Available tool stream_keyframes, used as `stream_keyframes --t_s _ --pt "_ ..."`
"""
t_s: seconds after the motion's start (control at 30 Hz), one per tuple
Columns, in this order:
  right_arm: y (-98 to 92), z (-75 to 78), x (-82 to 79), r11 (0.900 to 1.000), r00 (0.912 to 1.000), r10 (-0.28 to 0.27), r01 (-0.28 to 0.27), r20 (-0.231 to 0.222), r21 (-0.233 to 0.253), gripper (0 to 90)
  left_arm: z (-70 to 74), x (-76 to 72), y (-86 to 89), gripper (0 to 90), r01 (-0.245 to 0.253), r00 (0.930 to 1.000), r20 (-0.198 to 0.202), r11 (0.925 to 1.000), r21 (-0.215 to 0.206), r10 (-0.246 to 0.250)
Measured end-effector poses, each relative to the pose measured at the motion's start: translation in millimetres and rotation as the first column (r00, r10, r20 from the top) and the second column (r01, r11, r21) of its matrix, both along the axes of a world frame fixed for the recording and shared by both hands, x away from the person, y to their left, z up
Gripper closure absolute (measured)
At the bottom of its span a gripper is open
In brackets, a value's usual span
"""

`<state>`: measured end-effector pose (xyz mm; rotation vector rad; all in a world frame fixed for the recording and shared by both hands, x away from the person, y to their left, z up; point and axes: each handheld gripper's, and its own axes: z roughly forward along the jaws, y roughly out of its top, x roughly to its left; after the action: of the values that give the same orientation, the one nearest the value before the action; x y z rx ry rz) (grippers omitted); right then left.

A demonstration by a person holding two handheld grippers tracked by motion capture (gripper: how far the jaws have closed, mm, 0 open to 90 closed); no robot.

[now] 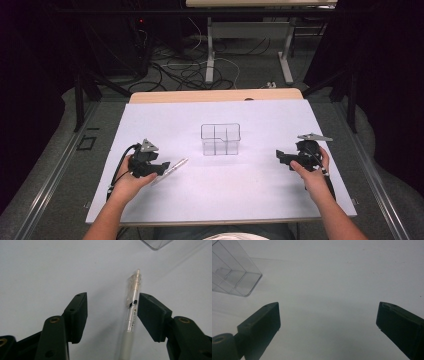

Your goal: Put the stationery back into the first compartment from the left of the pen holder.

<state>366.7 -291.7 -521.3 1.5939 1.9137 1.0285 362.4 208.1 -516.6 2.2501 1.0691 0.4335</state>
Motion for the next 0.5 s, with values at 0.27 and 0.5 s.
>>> stream_keyframes --t_s 0.27,0.5 --pt "1.9 -0.3 0.9 1.000 1.0000 0.003 -0.003 -0.006 0.001 5.0 -4.6 -1.8 -3.9 48.4 0.022 0.9990 -0.038 0.9998 0.001 -0.022" --pt "2.4 -1.4 1.0 1.000 0.9999 0.014 -0.014 -0.002 -0.010 5.1 -6.1 -3.9 -8.3 53.0 0.057 0.9960 -0.071 0.9976 0.037 -0.055"
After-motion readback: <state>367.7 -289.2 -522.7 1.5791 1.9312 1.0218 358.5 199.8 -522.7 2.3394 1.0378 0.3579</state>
